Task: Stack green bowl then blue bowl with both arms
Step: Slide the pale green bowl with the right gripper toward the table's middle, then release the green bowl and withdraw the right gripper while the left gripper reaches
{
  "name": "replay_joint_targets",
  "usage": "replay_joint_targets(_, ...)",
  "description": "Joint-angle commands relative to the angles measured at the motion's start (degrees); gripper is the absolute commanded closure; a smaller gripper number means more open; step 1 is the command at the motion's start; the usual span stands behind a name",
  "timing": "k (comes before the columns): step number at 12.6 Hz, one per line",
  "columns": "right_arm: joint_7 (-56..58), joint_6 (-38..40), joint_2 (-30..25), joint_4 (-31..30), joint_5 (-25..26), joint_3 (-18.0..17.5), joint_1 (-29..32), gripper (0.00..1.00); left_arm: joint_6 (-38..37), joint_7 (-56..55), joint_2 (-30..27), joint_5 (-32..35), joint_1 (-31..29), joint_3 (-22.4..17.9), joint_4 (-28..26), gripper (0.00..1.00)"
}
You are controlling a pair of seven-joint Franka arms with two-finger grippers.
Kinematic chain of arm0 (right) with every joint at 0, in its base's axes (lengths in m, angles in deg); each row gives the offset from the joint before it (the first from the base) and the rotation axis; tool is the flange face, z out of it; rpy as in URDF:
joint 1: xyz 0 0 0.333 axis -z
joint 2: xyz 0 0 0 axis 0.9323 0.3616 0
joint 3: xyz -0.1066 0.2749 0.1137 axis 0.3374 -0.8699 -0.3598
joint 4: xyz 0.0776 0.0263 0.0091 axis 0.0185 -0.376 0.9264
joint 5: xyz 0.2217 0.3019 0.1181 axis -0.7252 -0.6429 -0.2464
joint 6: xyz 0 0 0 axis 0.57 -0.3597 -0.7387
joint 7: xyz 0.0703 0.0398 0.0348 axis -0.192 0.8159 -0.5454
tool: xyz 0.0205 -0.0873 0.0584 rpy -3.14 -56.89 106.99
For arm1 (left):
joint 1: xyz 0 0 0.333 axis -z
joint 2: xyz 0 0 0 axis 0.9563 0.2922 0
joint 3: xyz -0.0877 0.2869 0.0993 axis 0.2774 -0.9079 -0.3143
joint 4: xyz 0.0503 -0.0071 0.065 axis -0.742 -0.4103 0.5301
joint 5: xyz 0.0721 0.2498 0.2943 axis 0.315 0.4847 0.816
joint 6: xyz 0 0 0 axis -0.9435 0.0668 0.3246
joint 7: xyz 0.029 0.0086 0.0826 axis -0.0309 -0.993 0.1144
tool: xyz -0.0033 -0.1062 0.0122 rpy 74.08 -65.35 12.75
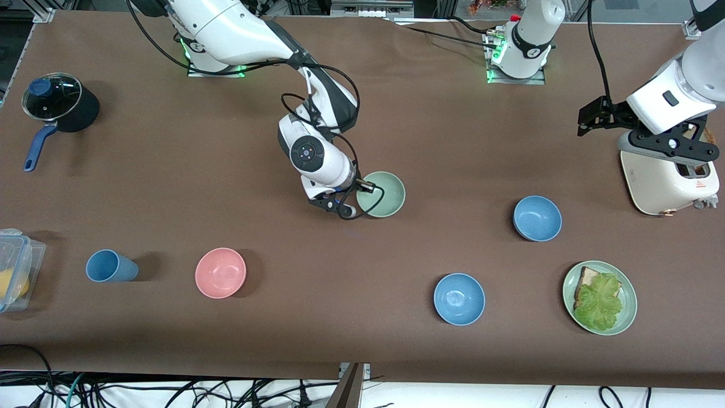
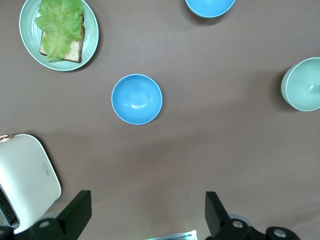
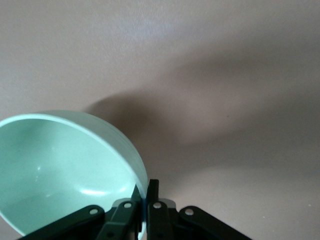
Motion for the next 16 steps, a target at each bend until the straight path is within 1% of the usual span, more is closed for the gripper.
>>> replay_joint_targets(1, -0.87, -0.46, 1.11, 1.72, -0.58, 0.21, -1.42, 1.0, -1.33, -0.24, 0.16, 0.44, 0.08, 0.07, 2.06, 0.0)
replay_joint_targets(7, -0.69, -2.05, 2.61, 1.72, -0.5, 0.21, -2.48, 1.0, -0.98, 0.37, 0.25, 0.44, 0.08, -0.28, 2.24, 0.0)
replay_joint_targets(8, -0.43, -2.05, 2.61, 1.72, -0.5, 0.21, -2.48, 0.92, -0.89, 0.37, 0.43, 0.44, 0.08, -0.28, 2.24, 0.0)
replay_joint_targets(9, -0.34, -2.05, 2.61, 1.72, -0.5, 0.21, -2.48, 0.63, -0.89, 0.46, 0.52, 0.53, 0.08, -0.45, 2.24, 0.0)
replay_joint_targets(10, 0.01, -1.96, 2.52, 1.81, -0.41, 0.21, -2.39, 0.4, -0.63, 0.46, 0.34, 0.7, -0.27, -0.54, 1.81, 0.0)
replay_joint_targets(11, 0.53, -1.96, 2.08, 2.07, -0.15, 0.29, -2.39, 0.01, -0.01, 0.46, 0.34, 0.71, -0.71, -0.63, 1.28, 0.0)
replay_joint_targets(13, 0.89, -0.48, 1.9, 5.48, -0.23, 0.38, -1.43, 0.0, 1.83, 0.38, 0.69, 1.32, -1.41, -0.98, 0.23, 0.0)
replay_joint_targets(14, 1.06, 0.84, 1.47, 6.98, -0.06, 0.56, -0.99, 0.0, 3.84, 0.37, 0.43, 1.76, -2.72, -0.98, -1.17, 0.0)
replay_joint_targets(15, 2.98, 2.76, 1.38, 8.39, 0.38, 0.82, -0.38, 0.0, 7.17, 0.46, -0.09, 1.85, -4.91, -0.98, -3.79, 0.0)
replay_joint_targets(16, 7.17, 5.22, 0.77, 8.92, 0.9, 0.82, 0.59, 0.0, 10.94, 0.38, -0.19, 1.85, -5.89, -1.33, -6.17, 0.0)
